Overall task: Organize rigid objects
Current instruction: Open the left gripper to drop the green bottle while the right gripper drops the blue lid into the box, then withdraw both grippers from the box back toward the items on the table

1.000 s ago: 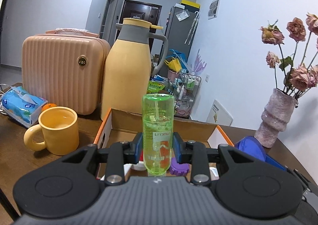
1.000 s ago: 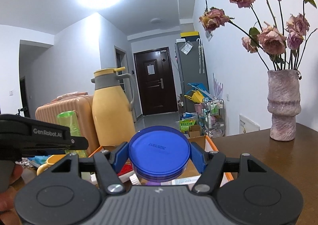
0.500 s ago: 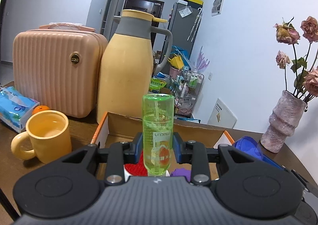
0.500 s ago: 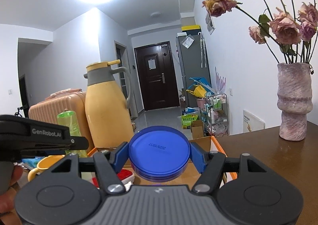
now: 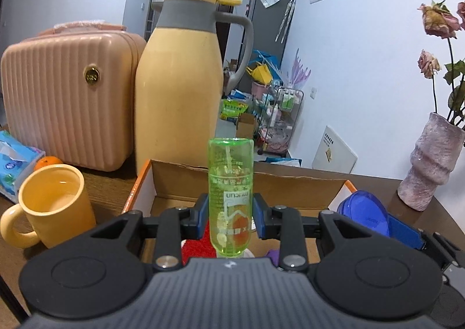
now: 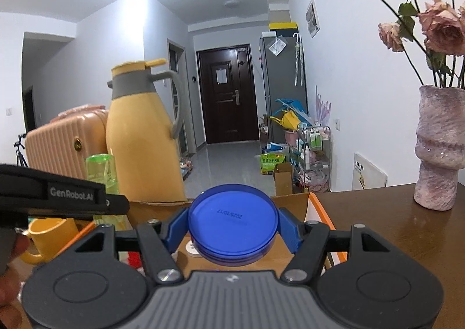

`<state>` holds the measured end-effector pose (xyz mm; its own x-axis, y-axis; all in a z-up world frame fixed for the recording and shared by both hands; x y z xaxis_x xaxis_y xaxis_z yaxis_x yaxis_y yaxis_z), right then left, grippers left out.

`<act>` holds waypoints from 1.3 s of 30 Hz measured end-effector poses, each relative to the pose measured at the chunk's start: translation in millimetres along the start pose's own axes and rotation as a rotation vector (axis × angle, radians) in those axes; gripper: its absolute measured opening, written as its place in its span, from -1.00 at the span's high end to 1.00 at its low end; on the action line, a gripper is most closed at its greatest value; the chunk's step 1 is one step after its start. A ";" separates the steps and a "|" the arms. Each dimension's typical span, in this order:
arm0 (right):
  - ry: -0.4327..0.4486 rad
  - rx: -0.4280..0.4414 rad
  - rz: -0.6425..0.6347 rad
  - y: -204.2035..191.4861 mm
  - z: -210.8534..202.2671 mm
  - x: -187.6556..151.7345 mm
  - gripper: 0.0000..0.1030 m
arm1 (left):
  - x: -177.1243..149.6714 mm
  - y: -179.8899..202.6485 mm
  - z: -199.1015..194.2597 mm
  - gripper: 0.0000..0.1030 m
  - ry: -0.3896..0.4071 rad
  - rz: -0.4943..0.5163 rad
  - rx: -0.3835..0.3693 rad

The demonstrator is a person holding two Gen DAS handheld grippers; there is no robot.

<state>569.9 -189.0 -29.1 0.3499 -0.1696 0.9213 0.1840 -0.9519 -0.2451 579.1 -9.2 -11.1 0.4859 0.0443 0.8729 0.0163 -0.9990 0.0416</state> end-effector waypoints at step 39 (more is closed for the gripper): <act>-0.050 -0.069 -0.066 8.0 -1.2 -8.0 -1.00 | -14.8 -10.1 -21.1 -1.00 0.063 0.020 0.185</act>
<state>567.4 -195.5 -38.1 0.3853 -0.0947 0.9179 0.1449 -0.9762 -0.1616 553.3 0.4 -14.1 0.4320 0.0192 0.9017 0.1706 -0.9834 -0.0609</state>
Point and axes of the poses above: each gripper's, at about its wrist camera, not at the fingertips, and z roughly the way its jaws point, y to its right, x to its top, the point moved 5 cm from there along z, roughly the way its jaws point, and after that the axes turned 8 degrees about z, right-handed, at the moved point
